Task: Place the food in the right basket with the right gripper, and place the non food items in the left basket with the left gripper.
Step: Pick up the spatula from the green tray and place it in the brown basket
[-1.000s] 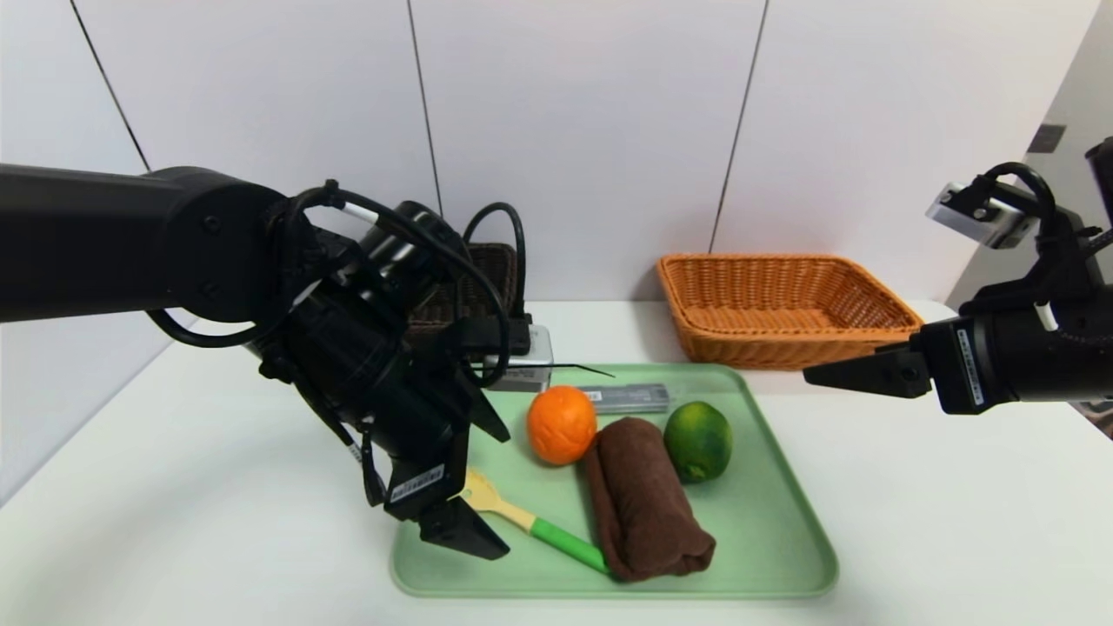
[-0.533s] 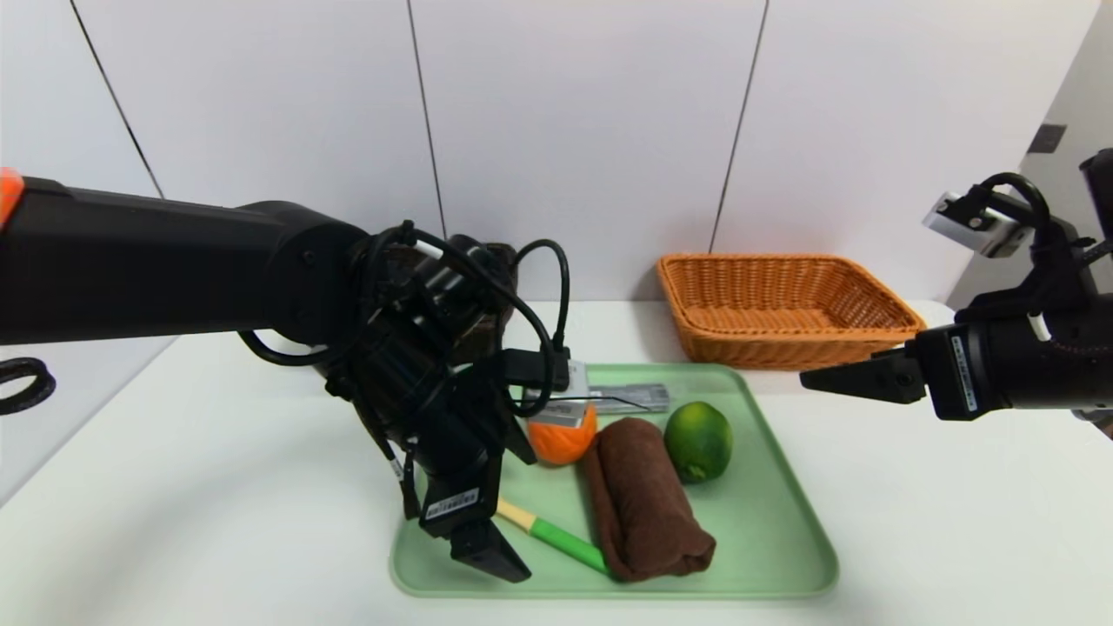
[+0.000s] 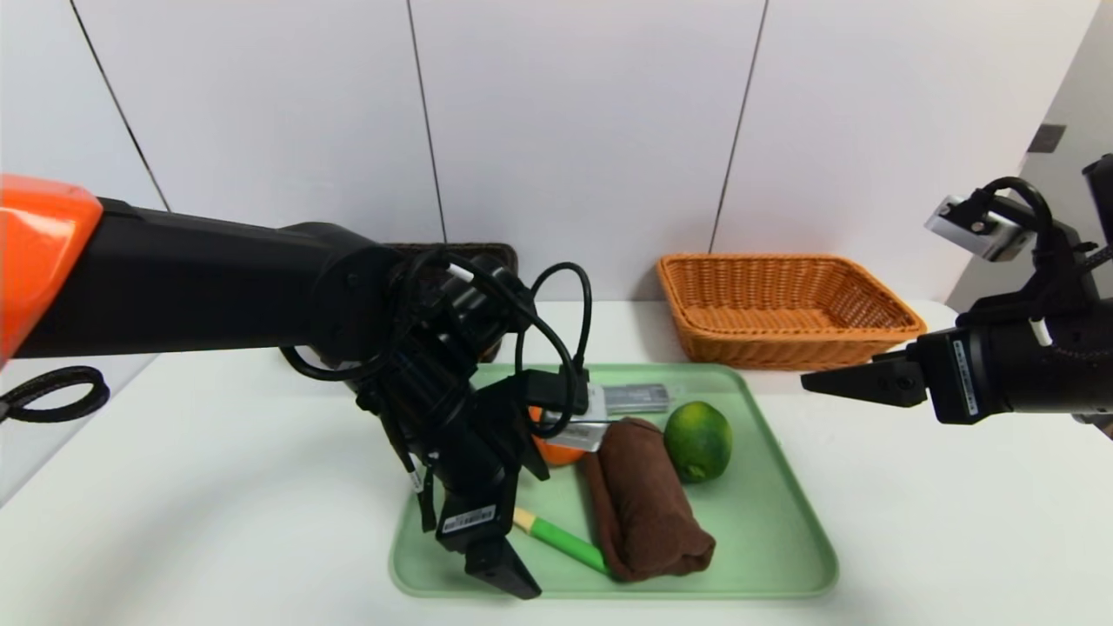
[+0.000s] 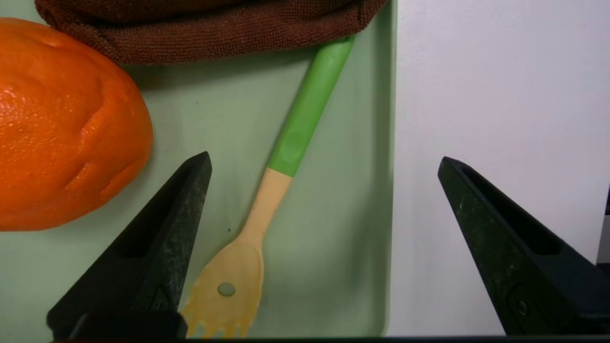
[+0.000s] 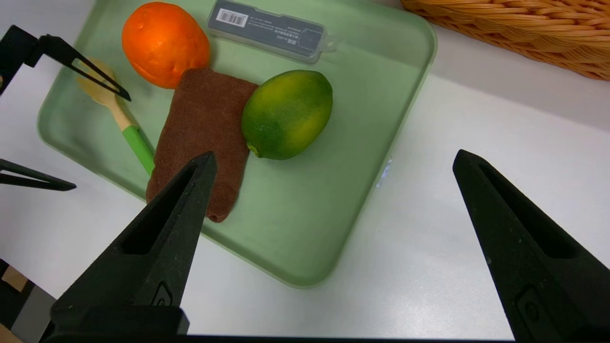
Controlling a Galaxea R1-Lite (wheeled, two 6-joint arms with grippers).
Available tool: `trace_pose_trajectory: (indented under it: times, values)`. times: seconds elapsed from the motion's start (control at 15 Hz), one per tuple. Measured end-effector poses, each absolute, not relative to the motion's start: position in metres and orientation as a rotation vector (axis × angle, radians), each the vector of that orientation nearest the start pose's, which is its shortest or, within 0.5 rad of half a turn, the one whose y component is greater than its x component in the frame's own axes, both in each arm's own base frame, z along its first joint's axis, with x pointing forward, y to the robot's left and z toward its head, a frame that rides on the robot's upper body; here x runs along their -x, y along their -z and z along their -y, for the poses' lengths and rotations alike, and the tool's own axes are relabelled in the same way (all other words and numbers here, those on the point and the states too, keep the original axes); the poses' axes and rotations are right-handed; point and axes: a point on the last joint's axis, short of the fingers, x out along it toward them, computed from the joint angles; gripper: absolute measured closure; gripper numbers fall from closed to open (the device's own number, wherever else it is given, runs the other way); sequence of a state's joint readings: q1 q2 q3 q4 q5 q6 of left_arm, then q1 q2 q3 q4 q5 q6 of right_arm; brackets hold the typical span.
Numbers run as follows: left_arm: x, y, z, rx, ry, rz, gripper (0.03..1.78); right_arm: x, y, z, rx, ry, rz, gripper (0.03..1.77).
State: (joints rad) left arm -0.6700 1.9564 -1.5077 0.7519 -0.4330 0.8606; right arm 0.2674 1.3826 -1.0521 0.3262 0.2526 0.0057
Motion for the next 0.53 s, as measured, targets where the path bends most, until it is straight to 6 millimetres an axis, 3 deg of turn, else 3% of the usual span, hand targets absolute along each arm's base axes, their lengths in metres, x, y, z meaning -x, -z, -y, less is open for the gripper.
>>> trace_pose_trajectory:
  times: [0.53]
  values:
    - [-0.2659,-0.1682,0.2234,-0.866,1.440,-0.737,0.12,-0.2052,-0.2472,-0.0609,-0.003,-0.495,-0.664,0.09]
